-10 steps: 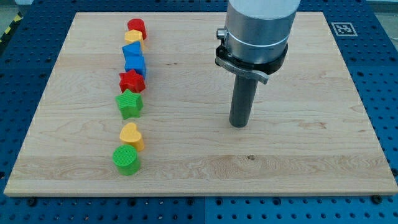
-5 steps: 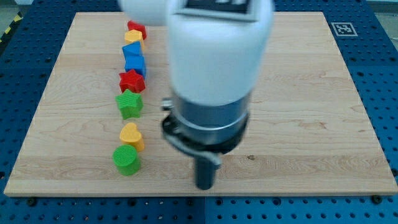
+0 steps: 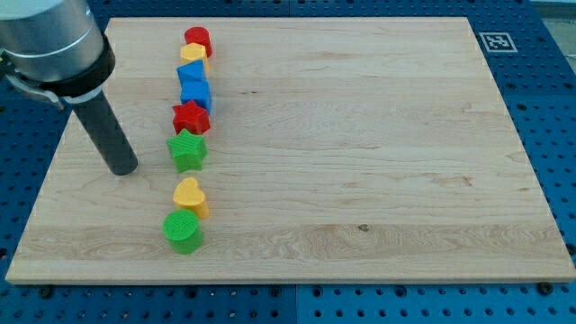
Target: Slide the green star to the center
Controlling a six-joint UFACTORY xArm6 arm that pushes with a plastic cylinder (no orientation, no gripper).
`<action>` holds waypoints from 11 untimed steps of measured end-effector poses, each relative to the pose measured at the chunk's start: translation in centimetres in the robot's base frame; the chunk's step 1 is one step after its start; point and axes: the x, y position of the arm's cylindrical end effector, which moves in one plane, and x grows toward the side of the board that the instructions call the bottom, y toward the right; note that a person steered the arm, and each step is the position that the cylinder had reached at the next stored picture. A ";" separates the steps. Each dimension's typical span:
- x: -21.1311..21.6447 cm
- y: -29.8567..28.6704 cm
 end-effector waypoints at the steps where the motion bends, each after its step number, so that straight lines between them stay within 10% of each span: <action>1: -0.6 0.6; 6: -1.0 17.0; 11: -4.3 14.8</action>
